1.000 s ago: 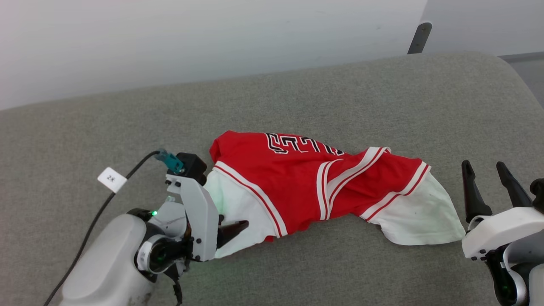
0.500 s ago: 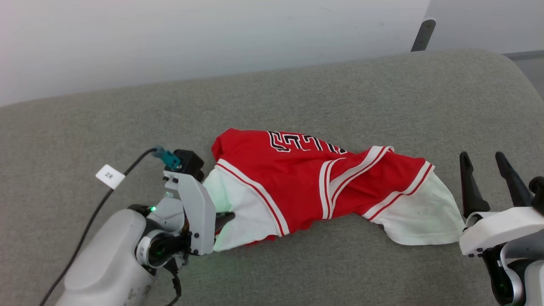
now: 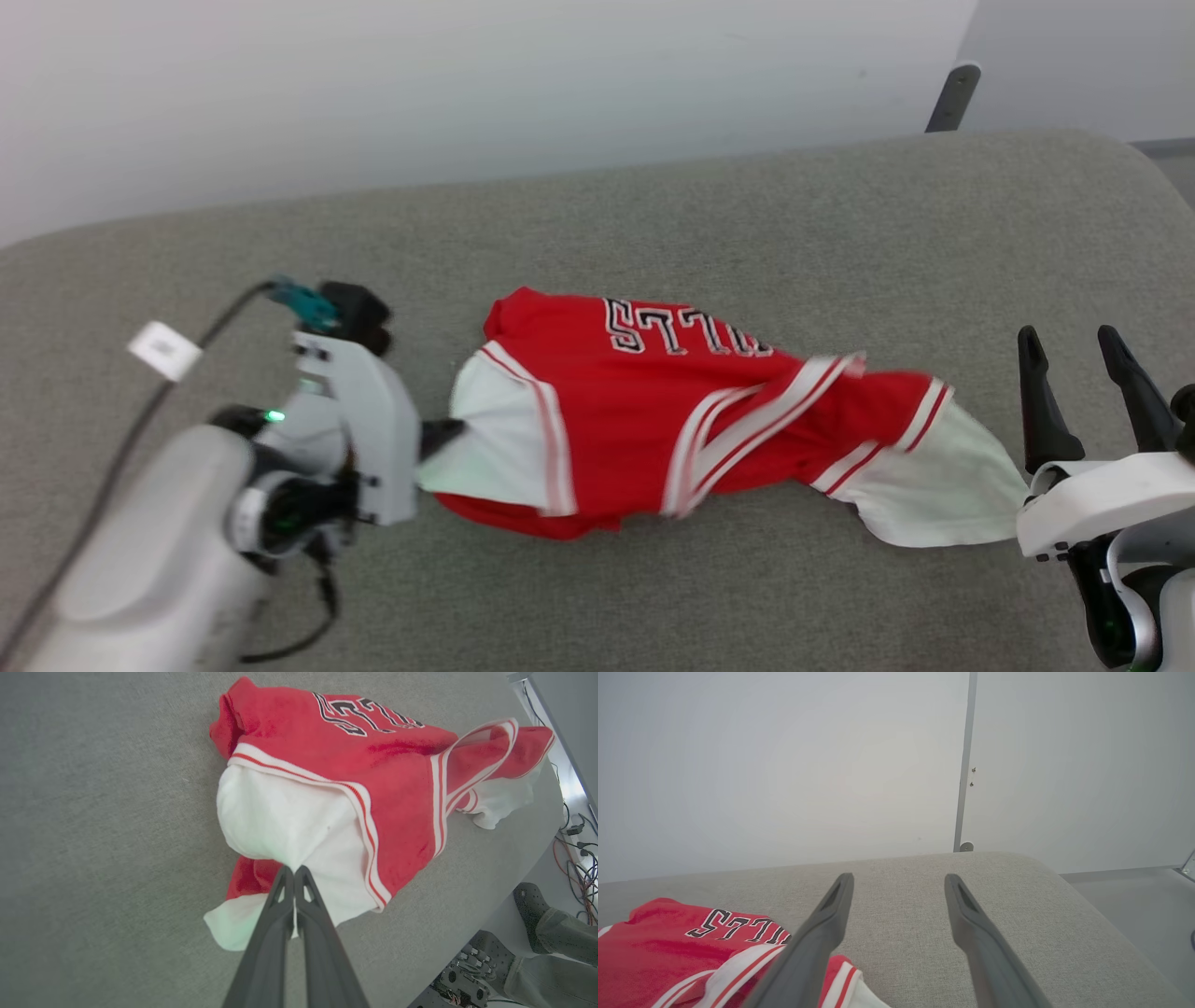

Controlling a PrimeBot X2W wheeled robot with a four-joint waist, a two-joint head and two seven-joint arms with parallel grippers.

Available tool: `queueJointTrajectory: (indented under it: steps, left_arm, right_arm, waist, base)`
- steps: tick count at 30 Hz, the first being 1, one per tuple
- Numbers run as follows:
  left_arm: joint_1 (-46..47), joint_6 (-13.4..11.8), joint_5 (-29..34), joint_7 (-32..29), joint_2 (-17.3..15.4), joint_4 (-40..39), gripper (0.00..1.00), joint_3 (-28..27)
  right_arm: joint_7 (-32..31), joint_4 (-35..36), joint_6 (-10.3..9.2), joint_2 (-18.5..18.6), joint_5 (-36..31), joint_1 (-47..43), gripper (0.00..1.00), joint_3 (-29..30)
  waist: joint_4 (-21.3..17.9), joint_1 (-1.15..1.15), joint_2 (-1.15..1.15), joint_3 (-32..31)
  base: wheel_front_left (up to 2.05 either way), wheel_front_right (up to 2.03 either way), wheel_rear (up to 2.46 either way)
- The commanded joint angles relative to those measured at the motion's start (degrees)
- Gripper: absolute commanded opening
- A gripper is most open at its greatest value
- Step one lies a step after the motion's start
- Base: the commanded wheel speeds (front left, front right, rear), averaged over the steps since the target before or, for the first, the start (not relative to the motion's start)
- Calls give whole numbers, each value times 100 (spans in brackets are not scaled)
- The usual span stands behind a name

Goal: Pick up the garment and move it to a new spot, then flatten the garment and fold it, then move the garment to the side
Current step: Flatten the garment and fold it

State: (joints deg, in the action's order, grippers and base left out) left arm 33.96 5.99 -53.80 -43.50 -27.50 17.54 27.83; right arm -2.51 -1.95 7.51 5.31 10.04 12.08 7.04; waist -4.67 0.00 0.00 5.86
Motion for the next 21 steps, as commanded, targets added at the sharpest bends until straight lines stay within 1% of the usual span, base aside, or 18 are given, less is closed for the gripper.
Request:
queueJointTrajectory:
  steps: [1,7,11,15,16,21]
  left_arm:
    - [-39,-65,55,-38,-167,-111,0,-59]
    - [-351,-342,110,-103,-841,-625,0,-359]
    - [-705,-549,166,-132,-1201,-807,0,-484]
    - [-1103,-757,140,-100,-1416,-829,0,-590]
    - [-1103,-757,140,-100,-1416,-829,0,-590]
    - [-1572,-958,65,-15,-1544,-667,0,-695]
  right_arm:
    - [40,27,-4,26,21,-77,100,1]
    - [40,108,-4,48,59,-165,100,-41]
    - [13,153,-4,50,63,-259,100,-36]
    - [-35,201,-4,39,59,-328,100,-51]
    - [-35,201,-4,39,59,-328,100,-51]
    - [-67,241,-4,21,48,-341,100,-73]
  waist:
    - [40,0,0,-32]
    - [129,0,0,-96]
    - [186,0,0,-134]
    - [227,0,0,-148]
    - [227,0,0,-148]
    - [253,0,0,-137]
  base:
    - [0,0,0]
    - [0,0,0]
    - [0,0,0]
    - [0,0,0]
    - [0,0,0]
    - [0,0,0]
